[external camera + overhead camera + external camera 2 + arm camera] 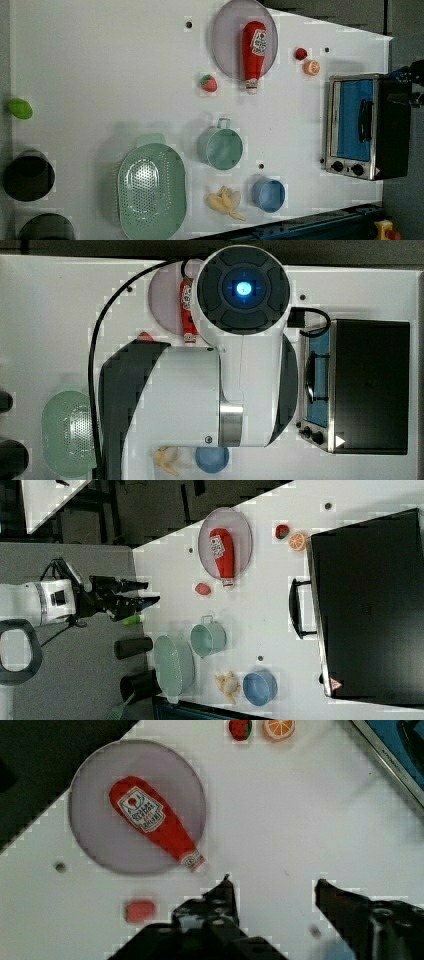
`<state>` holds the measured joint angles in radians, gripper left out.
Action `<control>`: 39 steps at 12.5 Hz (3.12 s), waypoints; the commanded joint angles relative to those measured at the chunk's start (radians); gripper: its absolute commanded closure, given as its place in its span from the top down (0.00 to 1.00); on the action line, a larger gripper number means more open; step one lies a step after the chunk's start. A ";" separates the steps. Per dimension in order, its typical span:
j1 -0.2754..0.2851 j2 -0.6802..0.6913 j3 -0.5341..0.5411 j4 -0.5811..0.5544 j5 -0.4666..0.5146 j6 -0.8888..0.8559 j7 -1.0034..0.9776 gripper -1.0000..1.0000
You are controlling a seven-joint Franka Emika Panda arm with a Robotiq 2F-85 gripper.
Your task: Pick ketchup from plate and place it on table.
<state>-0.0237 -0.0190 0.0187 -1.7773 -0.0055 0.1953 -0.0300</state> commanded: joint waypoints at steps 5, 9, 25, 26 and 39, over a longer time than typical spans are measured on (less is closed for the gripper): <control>-0.099 -0.158 0.069 -0.052 0.018 -0.180 0.029 1.00; -0.085 -0.053 0.109 -0.051 0.018 -0.143 -0.002 1.00; -0.005 0.549 0.143 0.012 -0.160 0.524 -0.490 1.00; -0.002 0.580 0.143 0.029 -0.190 0.560 -0.493 1.00; 0.000 0.819 0.124 0.100 -0.231 0.841 -0.493 0.84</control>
<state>-0.0199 0.8169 0.1498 -1.7070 -0.2363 1.0244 -0.4895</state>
